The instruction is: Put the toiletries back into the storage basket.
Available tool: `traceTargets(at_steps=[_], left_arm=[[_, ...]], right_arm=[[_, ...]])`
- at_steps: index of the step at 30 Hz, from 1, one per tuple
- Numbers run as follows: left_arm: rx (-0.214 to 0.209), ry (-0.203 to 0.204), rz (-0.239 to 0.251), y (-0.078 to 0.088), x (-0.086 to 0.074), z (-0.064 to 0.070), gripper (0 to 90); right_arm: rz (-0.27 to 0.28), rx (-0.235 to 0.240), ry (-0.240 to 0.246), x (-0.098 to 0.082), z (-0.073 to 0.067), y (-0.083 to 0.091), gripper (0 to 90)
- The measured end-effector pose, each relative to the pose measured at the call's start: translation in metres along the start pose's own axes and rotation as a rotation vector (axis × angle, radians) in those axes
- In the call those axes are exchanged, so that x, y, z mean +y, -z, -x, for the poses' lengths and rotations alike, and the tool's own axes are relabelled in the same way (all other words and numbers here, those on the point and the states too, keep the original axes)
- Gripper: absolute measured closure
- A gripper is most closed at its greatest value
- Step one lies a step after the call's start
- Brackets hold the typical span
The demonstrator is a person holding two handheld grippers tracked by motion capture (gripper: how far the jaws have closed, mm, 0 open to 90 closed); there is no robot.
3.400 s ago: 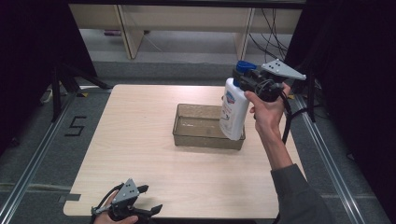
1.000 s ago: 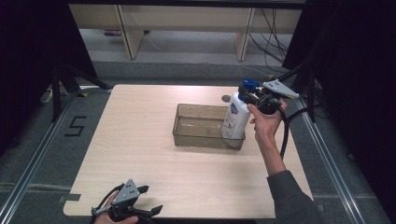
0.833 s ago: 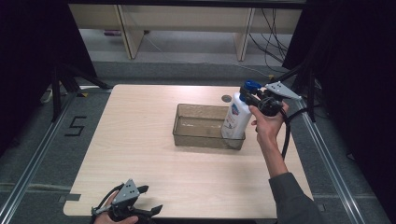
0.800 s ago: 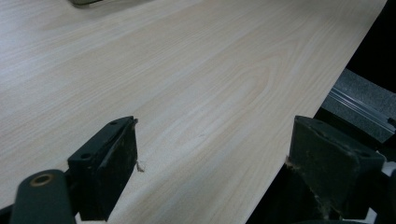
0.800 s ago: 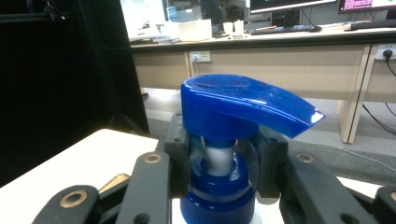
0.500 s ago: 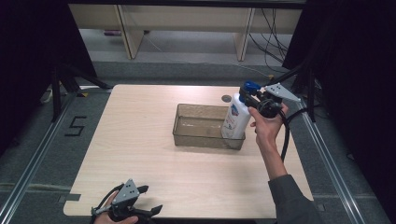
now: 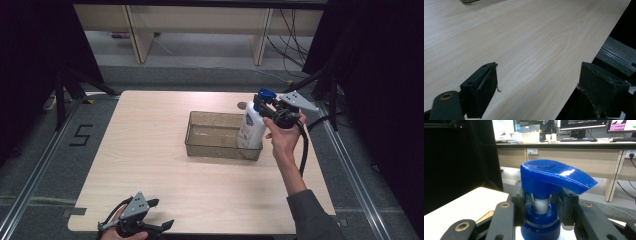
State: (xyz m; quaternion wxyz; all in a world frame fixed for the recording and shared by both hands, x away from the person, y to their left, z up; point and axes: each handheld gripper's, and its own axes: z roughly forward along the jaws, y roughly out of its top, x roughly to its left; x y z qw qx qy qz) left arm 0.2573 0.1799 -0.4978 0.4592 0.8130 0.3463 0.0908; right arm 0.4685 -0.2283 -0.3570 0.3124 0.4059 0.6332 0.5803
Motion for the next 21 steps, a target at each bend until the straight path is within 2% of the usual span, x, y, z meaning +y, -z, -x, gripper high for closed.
traceTargets(at_steps=[4, 6, 8, 12, 13, 17, 19, 21], left_arm=[[0.003, -0.001, -0.004, 0.0006, 0.0001, 0.0003, 15.0], [0.001, 0.0, 0.0, 0.0, 0.0, 0.0001, 15.0], [0.004, -0.002, -0.004, 0.0003, 0.0001, 0.0004, 15.0], [0.001, 0.0, 0.0, 0.0001, 0.0001, 0.0001, 15.0], [0.003, 0.001, -0.003, 0.0006, 0.0001, 0.0004, 15.0], [0.0, -0.001, 0.0, -0.0002, 0.0001, 0.0001, 15.0], [0.006, -0.007, -0.008, 0.0003, 0.0001, -0.0001, 14.9], [0.001, 0.0, 0.0, -0.0002, 0.0, 0.0, 15.0]], right_arm=[[-0.024, 0.004, -0.007, 0.0008, -0.0021, 0.0015, 60.5], [-0.02, 0.037, -0.073, -0.0016, -0.0015, 0.0007, 59.9], [-0.022, 0.062, -0.099, -0.0033, -0.0061, 0.0005, 59.6], [-0.018, 0.053, -0.068, -0.0034, -0.0069, -0.0003, 59.6], [-0.025, 0.053, -0.084, -0.0033, -0.0069, 0.0009, 59.5], [-0.029, 0.043, -0.074, -0.0032, -0.0063, 0.0019, 58.9], [-0.029, 0.057, -0.082, -0.0033, -0.0063, 0.0026, 58.0], [-0.033, 0.042, -0.095, -0.0037, -0.0063, 0.0048, 55.8]])
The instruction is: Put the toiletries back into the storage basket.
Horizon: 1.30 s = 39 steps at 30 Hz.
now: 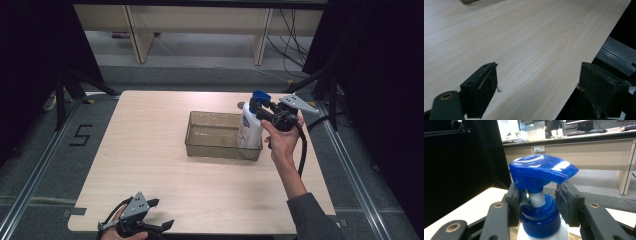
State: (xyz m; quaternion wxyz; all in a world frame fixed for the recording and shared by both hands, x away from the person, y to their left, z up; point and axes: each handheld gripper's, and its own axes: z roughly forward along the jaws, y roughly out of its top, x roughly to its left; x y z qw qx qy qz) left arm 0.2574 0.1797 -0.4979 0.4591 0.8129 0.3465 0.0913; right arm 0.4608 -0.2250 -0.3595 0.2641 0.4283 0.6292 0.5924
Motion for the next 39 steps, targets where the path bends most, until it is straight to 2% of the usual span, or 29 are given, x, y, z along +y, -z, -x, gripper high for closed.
traceTargets(at_steps=[2, 3, 5, 6, 7, 12, 14, 16, 20, 22, 24, 29, 30, 33, 34, 35, 39], left_arm=[[0.002, 0.0, 0.004, 0.0, 0.0, 0.0, 15.0], [0.005, 0.0, -0.005, 0.0, 0.0, 0.0, 15.0], [0.001, 0.001, 0.003, -0.001, 0.0, 0.0, 15.0], [0.002, -0.001, 0.002, -0.001, 0.0, 0.0, 15.0], [0.002, 0.0, 0.002, -0.001, 0.0, 0.0, 15.0], [-0.002, 0.005, 0.009, -0.001, -0.001, 0.0, 15.0], [-0.002, 0.004, 0.003, -0.001, 0.0, 0.0, 15.0], [-0.002, 0.007, 0.01, -0.001, 0.0, 0.0, 15.0], [-0.002, 0.006, 0.004, -0.001, 0.0, 0.0, 15.0], [-0.001, 0.009, 0.006, -0.001, 0.0, 0.0, 15.0], [-0.002, 0.005, 0.004, -0.001, -0.001, 0.0, 15.0], [-0.002, 0.006, 0.005, -0.001, -0.001, 0.0, 15.0], [-0.003, 0.006, 0.008, -0.001, -0.001, 0.0, 15.0], [0.003, 0.0, 0.003, -0.001, 0.0, 0.0, 15.0], [0.003, 0.0, 0.002, -0.001, 0.0, 0.0, 15.0], [0.0, 0.004, 0.007, -0.001, 0.0, 0.0, 15.0], [-0.002, 0.009, 0.008, -0.001, -0.001, 0.0, 15.0]], right_arm=[[0.012, 0.019, 0.002, 0.0, 0.001, 0.0, 54.0], [0.0, 0.004, -0.007, -0.001, 0.002, 0.001, 52.4], [0.001, 0.004, -0.031, -0.001, 0.003, 0.002, 48.9], [0.004, 0.007, -0.033, -0.001, 0.003, 0.002, 47.3], [0.001, -0.005, -0.011, -0.001, 0.005, 0.003, 46.7], [0.002, 0.02, -0.042, -0.002, 0.004, 0.007, 41.3], [0.004, 0.012, -0.029, -0.002, 0.005, 0.007, 40.4], [0.006, 0.018, -0.045, -0.003, 0.004, 0.011, 36.9], [-0.004, 0.019, -0.037, -0.005, 0.004, 0.013, 34.9], [-0.01, 0.011, -0.052, -0.006, 0.004, 0.014, 33.6], [-0.011, 0.032, -0.062, -0.006, 0.005, 0.015, 32.4], [-0.006, 0.019, -0.058, -0.008, 0.004, 0.019, 29.9], [-0.004, 0.032, -0.066, -0.008, 0.004, 0.021, 29.4], [0.009, 0.031, -0.047, -0.007, 0.003, 0.023, 29.0], [0.014, 0.036, -0.061, -0.007, 0.002, 0.025, 29.1], [0.014, 0.04, -0.044, -0.007, 0.003, 0.025, 29.5], [0.008, 0.041, -0.05, -0.01, 0.002, 0.031, 29.4]])
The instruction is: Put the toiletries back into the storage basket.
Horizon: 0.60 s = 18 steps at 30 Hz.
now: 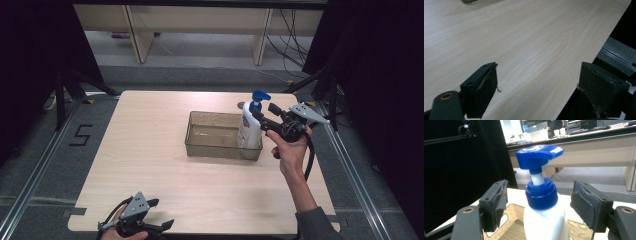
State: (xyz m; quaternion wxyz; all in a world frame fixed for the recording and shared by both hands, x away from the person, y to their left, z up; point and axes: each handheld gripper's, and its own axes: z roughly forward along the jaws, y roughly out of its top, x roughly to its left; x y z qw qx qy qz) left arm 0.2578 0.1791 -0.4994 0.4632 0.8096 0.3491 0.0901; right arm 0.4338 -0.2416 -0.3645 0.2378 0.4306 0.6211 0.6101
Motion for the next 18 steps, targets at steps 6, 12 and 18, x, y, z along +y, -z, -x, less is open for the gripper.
traceTargets(at_steps=[6, 12, 18], left_arm=[[0.002, -0.007, -0.012, 0.001, 0.0, 0.0, 15.0], [-0.001, -0.005, -0.005, 0.0, 0.0, 0.001, 15.0], [0.006, -0.015, -0.014, 0.002, 0.001, 0.0, 15.0]], right_arm=[[0.006, 0.014, -0.006, -0.003, 0.002, 0.004, 29.3], [0.013, 0.014, -0.011, -0.001, 0.004, 0.011, 29.3], [0.003, 0.013, -0.019, -0.001, 0.005, 0.013, 29.2]])
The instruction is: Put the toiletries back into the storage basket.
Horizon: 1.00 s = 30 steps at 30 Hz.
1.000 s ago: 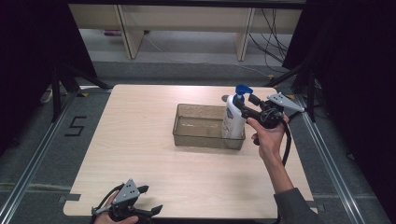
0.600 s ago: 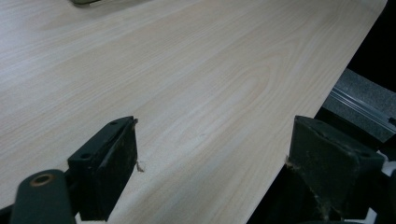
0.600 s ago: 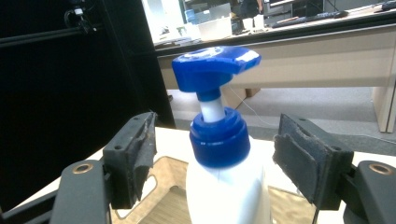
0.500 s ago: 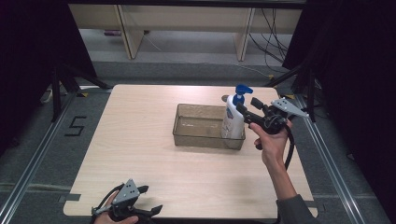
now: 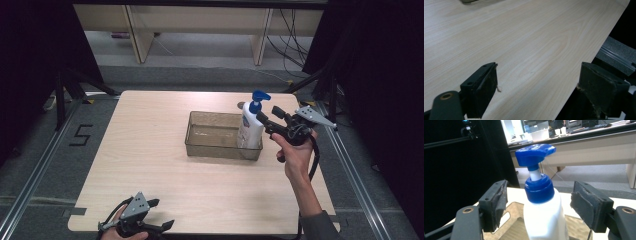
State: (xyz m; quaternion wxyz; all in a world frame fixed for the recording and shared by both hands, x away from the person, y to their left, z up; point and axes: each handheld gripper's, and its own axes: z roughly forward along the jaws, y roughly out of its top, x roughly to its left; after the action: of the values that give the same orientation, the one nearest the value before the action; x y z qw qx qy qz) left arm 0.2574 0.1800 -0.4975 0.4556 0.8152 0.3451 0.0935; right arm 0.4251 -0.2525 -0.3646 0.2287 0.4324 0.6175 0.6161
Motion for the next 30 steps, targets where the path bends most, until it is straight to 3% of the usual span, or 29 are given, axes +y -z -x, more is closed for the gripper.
traceTargets(at_steps=[10, 11, 19, 21, 23, 24, 29, 30], left_arm=[[-0.004, 0.014, 0.018, 0.0, 0.0, 0.002, 15.0], [-0.005, 0.005, 0.015, 0.001, 0.001, 0.001, 15.0], [-0.005, 0.003, 0.009, 0.001, 0.0, 0.001, 15.0], [-0.005, 0.008, 0.016, 0.0, 0.0, 0.001, 15.0], [-0.008, 0.007, 0.015, 0.001, 0.0, 0.001, 15.0], [-0.007, 0.006, 0.014, 0.001, 0.0, 0.001, 15.0], [-0.007, 0.008, 0.014, 0.001, 0.0, 0.001, 15.0], [-0.004, 0.004, 0.01, 0.001, 0.0, 0.001, 15.0]], right_arm=[[0.007, 0.011, -0.021, -0.002, -0.002, 0.004, 29.3], [-0.009, 0.002, 0.0, -0.003, -0.003, 0.006, 29.3], [-0.018, 0.012, -0.016, -0.003, -0.01, 0.011, 29.5], [-0.016, 0.009, 0.001, -0.004, -0.008, 0.012, 29.5], [-0.017, 0.011, -0.02, -0.005, -0.009, 0.013, 29.4], [-0.021, 0.011, -0.001, -0.005, -0.008, 0.013, 29.3], [-0.028, 0.014, -0.011, -0.008, -0.009, 0.015, 29.3], [-0.025, 0.004, 0.009, -0.008, -0.008, 0.015, 29.3]])
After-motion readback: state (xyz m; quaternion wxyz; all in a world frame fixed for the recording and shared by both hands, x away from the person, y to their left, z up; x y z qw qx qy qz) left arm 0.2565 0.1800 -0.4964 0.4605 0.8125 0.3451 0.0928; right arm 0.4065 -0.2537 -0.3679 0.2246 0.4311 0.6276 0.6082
